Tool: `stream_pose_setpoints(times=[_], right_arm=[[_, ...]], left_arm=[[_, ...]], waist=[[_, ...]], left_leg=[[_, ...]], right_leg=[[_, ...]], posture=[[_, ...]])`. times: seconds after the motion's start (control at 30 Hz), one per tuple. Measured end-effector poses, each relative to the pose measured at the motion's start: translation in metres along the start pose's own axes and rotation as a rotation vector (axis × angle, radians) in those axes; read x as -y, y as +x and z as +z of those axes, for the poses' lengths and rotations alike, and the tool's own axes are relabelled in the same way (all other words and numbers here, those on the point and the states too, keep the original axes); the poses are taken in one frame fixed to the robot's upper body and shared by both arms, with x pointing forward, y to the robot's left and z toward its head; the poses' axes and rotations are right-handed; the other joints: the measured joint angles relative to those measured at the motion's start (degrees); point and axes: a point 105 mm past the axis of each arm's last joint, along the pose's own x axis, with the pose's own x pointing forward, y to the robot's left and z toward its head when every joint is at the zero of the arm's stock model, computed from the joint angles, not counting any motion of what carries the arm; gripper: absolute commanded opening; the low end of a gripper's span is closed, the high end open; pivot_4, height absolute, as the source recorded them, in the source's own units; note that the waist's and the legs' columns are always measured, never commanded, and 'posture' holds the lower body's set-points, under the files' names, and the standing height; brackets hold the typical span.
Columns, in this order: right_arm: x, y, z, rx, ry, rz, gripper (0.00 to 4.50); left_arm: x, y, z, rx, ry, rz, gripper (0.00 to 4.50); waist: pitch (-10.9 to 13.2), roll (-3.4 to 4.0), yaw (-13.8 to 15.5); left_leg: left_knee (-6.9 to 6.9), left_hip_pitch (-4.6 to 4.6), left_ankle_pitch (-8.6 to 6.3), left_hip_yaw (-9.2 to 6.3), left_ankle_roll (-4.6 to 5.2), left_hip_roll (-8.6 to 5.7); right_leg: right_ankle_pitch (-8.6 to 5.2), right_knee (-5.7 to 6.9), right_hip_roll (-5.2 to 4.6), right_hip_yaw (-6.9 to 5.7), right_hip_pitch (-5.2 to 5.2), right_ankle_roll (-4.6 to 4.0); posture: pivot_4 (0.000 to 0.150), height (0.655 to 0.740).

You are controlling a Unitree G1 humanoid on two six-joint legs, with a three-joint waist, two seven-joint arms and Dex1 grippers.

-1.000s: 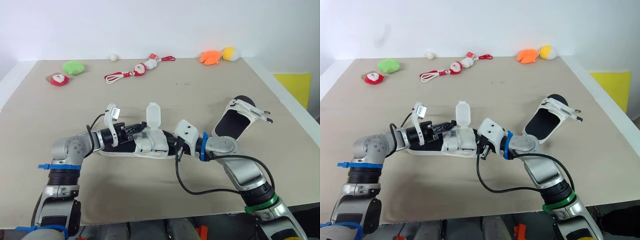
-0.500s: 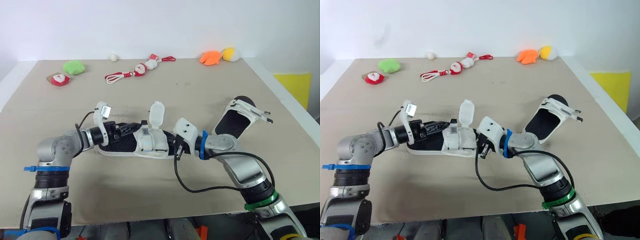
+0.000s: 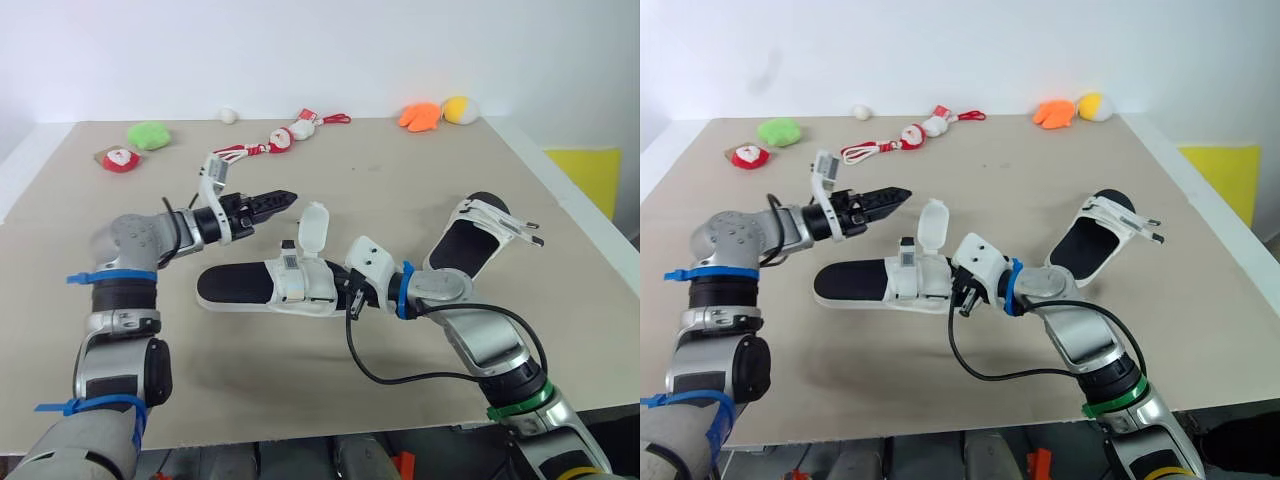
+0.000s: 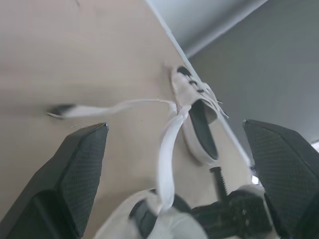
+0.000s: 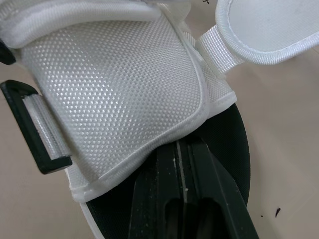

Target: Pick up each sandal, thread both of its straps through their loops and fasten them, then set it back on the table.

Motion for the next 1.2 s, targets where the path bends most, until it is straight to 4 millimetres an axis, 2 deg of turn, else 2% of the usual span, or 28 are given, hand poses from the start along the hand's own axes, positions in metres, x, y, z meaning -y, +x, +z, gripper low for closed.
stream_pose_setpoints(times=[0.17, 0.27, 0.47, 0.53, 0.77, 1.0, 1.2], right_arm=[[-0.003, -0.002, 0.002, 0.035, -0.014, -0.004, 0.0], [-0.003, -0.002, 0.002, 0.038, -0.018, -0.004, 0.0], [-0.004, -0.002, 0.002, 0.044, -0.022, -0.006, 0.0], [-0.005, -0.002, 0.002, 0.045, -0.022, -0.005, 0.0], [-0.005, -0.002, 0.001, 0.049, -0.024, -0.008, 0.0], [-0.005, -0.003, 0.001, 0.052, -0.024, -0.015, 0.0], [-0.006, -0.004, 0.001, 0.054, -0.021, -0.018, 0.0]], left_arm=[[-0.018, 0.023, -0.02, -0.064, -0.14, 0.045, 4.46], [-0.019, 0.03, -0.018, -0.047, -0.174, 0.041, 4.46], [-0.016, 0.04, 0.007, 0.075, -0.262, 0.02, 4.46], [-0.017, 0.04, 0.008, 0.09, -0.279, 0.018, 4.46], [-0.022, 0.045, 0.006, 0.117, -0.353, 0.023, 4.46], [-0.022, 0.058, -0.009, 0.084, -0.401, 0.029, 4.46], [-0.02, 0.065, -0.009, 0.106, -0.414, 0.028, 4.46]], waist=[[0.01, 0.01, -0.18], [0.01, 0.01, -0.27], [0.01, 0.01, -0.3], [0.01, 0.01, -0.33], [0.01, 0.01, -0.38], [0.01, 0.01, -0.38], [0.01, 0.01, -0.38]], left_leg=[[-0.08, -0.05, 0.0, -0.04, 0.0, 0.0], [-0.08, -0.1, 0.0, -0.04, -0.01, -0.02], [-0.13, -0.11, -0.02, -0.06, -0.03, -0.02], [-0.14, -0.1, -0.04, -0.06, -0.06, -0.02], [-0.14, -0.11, -0.04, -0.07, -0.07, -0.02], [-0.15, -0.11, -0.05, -0.07, -0.07, -0.03], [-0.15, -0.12, -0.07, -0.08, -0.11, -0.07]], right_leg=[[-0.01, 0.0, 0.01, -0.02, -0.04, 0.06], [-0.01, -0.01, -0.01, -0.02, -0.08, 0.07], [-0.07, -0.02, -0.01, -0.04, -0.1, 0.16], [-0.1, -0.02, -0.01, -0.04, -0.1, 0.2], [-0.11, -0.02, -0.01, -0.04, -0.09, 0.22], [-0.12, -0.02, -0.02, -0.04, -0.09, 0.24], [-0.16, -0.02, -0.05, -0.04, -0.08, 0.3]], posture=[[0.15, 0.74], [0.15, 0.74], [0.15, 0.74], [0.15, 0.74], [0.15, 0.74], [0.15, 0.74], [0.15, 0.74]])
